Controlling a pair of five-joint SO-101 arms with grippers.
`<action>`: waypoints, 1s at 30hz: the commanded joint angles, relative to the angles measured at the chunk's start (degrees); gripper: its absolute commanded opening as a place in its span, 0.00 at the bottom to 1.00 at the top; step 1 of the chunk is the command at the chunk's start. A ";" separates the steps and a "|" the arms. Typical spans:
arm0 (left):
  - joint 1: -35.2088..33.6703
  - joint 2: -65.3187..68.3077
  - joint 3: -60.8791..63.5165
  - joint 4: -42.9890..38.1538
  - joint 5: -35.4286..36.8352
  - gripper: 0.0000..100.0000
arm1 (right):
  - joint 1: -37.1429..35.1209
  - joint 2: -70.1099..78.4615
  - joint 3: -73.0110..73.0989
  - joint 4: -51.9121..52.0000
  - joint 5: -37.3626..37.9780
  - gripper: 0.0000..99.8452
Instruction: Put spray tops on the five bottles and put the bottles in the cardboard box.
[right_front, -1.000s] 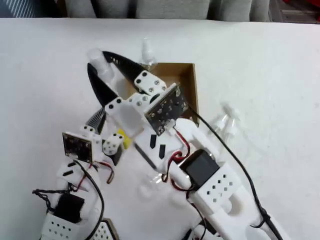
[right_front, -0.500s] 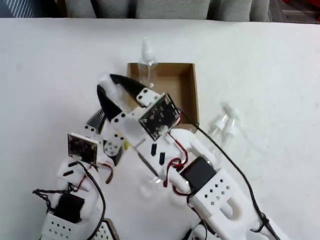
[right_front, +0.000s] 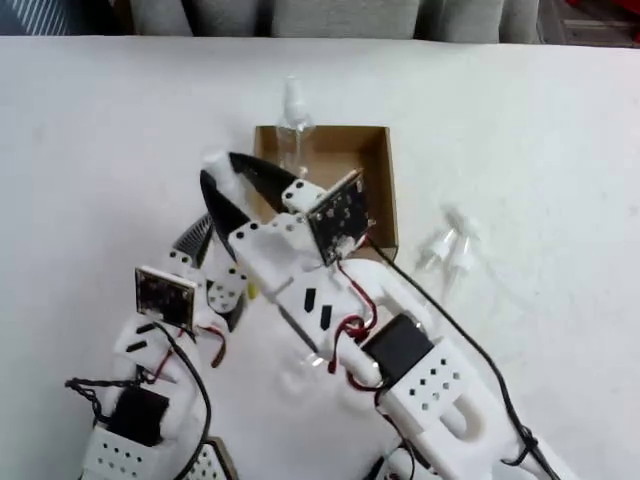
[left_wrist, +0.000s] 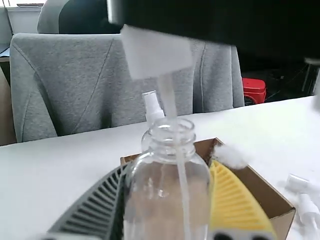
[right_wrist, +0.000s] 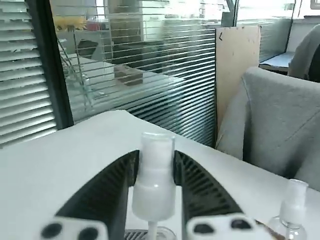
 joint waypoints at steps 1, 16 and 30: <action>0.22 -1.10 -0.79 -0.62 -0.62 0.02 | 0.40 -1.63 0.53 0.04 -0.44 0.02; 0.22 -1.10 -0.79 -0.62 -0.62 0.02 | 4.26 -1.63 3.25 0.04 -4.31 0.02; 0.22 -1.10 -0.79 -0.62 -0.62 0.02 | 3.82 -1.63 4.48 -0.04 -5.71 0.02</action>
